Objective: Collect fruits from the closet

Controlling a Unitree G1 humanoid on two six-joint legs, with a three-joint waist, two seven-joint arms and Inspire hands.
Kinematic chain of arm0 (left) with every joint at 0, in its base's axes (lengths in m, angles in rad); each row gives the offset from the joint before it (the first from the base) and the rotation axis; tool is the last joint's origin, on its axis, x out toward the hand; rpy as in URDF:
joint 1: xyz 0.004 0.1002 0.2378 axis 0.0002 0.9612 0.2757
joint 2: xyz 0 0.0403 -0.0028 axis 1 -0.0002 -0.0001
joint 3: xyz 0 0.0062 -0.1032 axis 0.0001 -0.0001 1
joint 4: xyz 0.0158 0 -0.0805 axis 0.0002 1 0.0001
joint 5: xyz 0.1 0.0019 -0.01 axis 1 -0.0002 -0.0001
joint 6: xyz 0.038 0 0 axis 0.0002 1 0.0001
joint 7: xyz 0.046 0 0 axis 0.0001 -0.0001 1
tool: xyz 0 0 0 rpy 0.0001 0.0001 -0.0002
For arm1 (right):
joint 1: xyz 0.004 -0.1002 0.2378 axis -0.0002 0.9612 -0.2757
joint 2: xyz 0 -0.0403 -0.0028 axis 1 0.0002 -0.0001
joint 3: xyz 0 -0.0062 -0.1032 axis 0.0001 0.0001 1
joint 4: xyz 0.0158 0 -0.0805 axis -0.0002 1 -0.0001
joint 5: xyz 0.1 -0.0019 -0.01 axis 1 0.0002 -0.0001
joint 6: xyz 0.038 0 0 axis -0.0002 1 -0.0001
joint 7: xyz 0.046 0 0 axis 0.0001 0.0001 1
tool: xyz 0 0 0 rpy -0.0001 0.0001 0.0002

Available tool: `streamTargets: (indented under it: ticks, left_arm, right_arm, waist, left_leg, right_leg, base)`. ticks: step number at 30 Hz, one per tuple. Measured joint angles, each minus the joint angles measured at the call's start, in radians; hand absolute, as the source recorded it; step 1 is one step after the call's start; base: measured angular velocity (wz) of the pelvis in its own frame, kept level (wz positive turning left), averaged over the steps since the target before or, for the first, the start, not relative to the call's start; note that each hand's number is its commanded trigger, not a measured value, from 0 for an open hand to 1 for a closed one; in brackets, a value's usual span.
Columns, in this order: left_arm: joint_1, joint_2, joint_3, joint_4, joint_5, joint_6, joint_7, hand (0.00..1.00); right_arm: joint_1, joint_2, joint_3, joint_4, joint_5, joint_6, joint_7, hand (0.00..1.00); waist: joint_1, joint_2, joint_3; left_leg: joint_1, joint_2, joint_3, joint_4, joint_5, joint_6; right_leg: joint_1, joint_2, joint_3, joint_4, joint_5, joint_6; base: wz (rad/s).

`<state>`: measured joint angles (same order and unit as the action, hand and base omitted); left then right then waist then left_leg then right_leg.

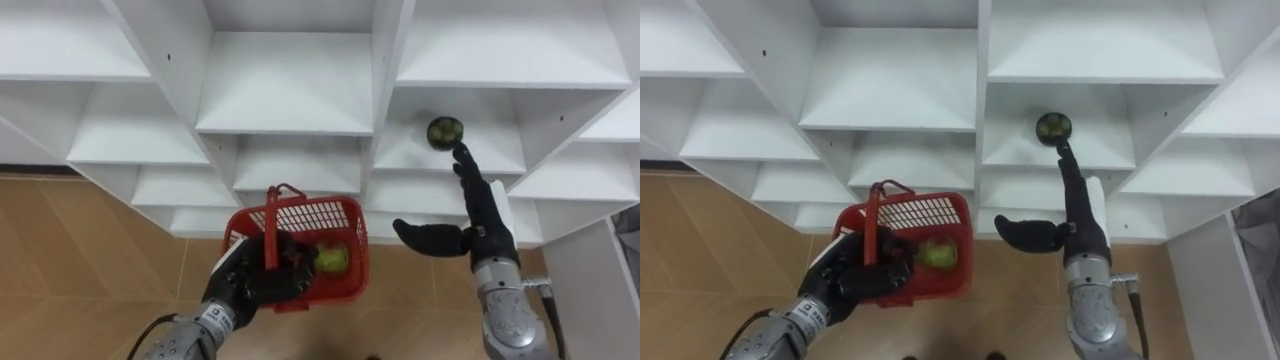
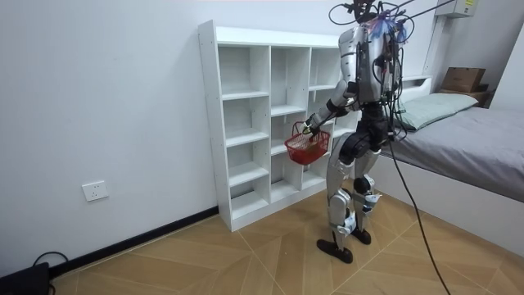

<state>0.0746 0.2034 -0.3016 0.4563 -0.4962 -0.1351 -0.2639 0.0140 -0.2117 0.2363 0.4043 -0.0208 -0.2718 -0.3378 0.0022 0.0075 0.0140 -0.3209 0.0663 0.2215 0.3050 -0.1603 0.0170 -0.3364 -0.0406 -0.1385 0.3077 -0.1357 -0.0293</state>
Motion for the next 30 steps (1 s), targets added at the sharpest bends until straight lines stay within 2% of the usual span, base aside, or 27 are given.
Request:
streamTargets:
  ticks: [12,15,21,25,30]
  left_arm:
    - [0.0,-0.006,0.006,0.019,0.021,0.001,0.0,1.0]
    - [0.0,-0.006,0.006,0.024,0.02,0.001,0.0,1.0]
    - [-0.006,-0.012,0.005,0.034,0.02,0.0,0.018,1.0]
    - [-0.015,-0.012,0.006,0.056,0.029,0.0,0.02,1.0]
    - [-0.021,-0.012,0.019,0.057,0.027,0.0,0.026,1.0]
  right_arm:
    - [-0.017,0.004,-0.03,0.013,0.0,-0.003,-0.077,0.0]
    - [-0.021,0.003,-0.032,0.029,-0.001,-0.024,-0.086,0.0]
    - [-0.078,-0.007,-0.032,0.06,0.022,-0.042,-0.135,0.0]
    - [-0.119,-0.013,-0.032,0.089,0.023,-0.072,-0.173,0.0]
    - [-0.138,-0.025,-0.035,0.095,0.024,-0.075,-0.19,0.0]
  waist:
    - [-0.001,0.0,0.0003]
    - [-0.001,-0.001,0.0006]
    - [-0.002,-0.003,0.0018]
    - [-0.001,-0.003,0.0019]
    - [0.0,-0.002,0.0021]
  left_leg:
    - [-0.005,-0.001,0.01,-0.004,0.0,0.0]
    - [-0.015,-0.004,0.009,-0.003,0.0,0.0]
    - [-0.04,-0.008,-0.005,-0.002,0.003,-0.002]
    - [-0.04,-0.008,-0.007,-0.007,0.003,-0.002]
    - [-0.04,-0.005,-0.008,-0.015,0.004,-0.003]
  right_leg:
    - [-0.008,-0.001,0.001,-0.002,0.0,0.0]
    - [-0.018,-0.001,0.001,0.0,0.0,0.0]
    - [-0.036,-0.002,-0.004,-0.003,0.0,0.0]
    - [-0.03,-0.002,-0.008,-0.014,0.0,0.0]
    - [-0.031,-0.003,-0.014,-0.018,0.0,0.0]
  base:
    - [0.0]
    - [0.0]
    - [0.05]
    - [0.03]
    - [0.01]
